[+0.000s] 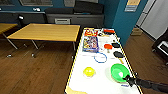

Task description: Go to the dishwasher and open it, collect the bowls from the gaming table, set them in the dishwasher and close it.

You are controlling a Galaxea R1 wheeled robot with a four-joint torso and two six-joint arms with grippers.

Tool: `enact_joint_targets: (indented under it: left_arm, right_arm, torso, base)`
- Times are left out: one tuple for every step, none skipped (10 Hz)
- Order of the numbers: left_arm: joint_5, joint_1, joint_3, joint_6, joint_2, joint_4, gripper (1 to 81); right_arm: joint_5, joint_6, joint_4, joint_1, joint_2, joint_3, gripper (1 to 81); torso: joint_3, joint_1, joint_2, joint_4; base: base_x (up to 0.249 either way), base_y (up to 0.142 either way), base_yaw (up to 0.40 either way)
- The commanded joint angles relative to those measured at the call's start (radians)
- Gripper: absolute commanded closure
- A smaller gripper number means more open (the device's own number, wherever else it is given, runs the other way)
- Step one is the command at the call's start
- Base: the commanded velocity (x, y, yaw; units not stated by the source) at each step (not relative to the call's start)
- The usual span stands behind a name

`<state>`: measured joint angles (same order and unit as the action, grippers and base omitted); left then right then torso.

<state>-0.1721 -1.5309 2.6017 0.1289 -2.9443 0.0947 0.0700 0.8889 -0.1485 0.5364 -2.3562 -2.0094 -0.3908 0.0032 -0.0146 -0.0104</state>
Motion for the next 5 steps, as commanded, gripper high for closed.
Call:
enact_joint_targets:
  left_arm:
    - [0.069, -0.018, -0.002, -0.002, 0.005, -0.006, 1.0]
    - [0.069, -0.018, -0.003, -0.002, 0.002, -0.004, 1.0]
    - [0.068, -0.016, -0.003, -0.002, 0.000, -0.003, 1.0]
    - [0.068, -0.015, -0.002, -0.003, -0.003, -0.001, 1.0]
    - [0.068, -0.013, -0.003, -0.003, -0.006, 0.002, 1.0]
  right_arm:
    - [0.033, 0.007, -0.006, -0.176, 0.168, 0.141, 81.1]
    - [0.105, 0.002, 0.010, -0.207, 0.262, 0.232, 81.1]
    - [0.186, -0.005, 0.041, -0.233, 0.392, 0.356, 81.1]
    - [0.243, -0.023, 0.117, -0.236, 0.531, 0.492, 81.1]
    - [0.322, -0.063, 0.179, -0.232, 0.632, 0.626, 81.1]
  torso:
    - [0.000, 0.000, 0.000, 0.000]
    - [0.000, 0.000, 0.000, 0.000]
    - [0.000, 0.000, 0.000, 0.000]
    - [0.000, 0.000, 0.000, 0.000]
    - [0.000, 0.000, 0.000, 0.000]
  base:
    - [0.000, 0.000, 0.000]
    - [0.000, 0.000, 0.000]
    - [0.000, 0.000, 0.000]
    - [0.000, 0.000, 0.000]
    - [0.000, 0.000, 0.000]
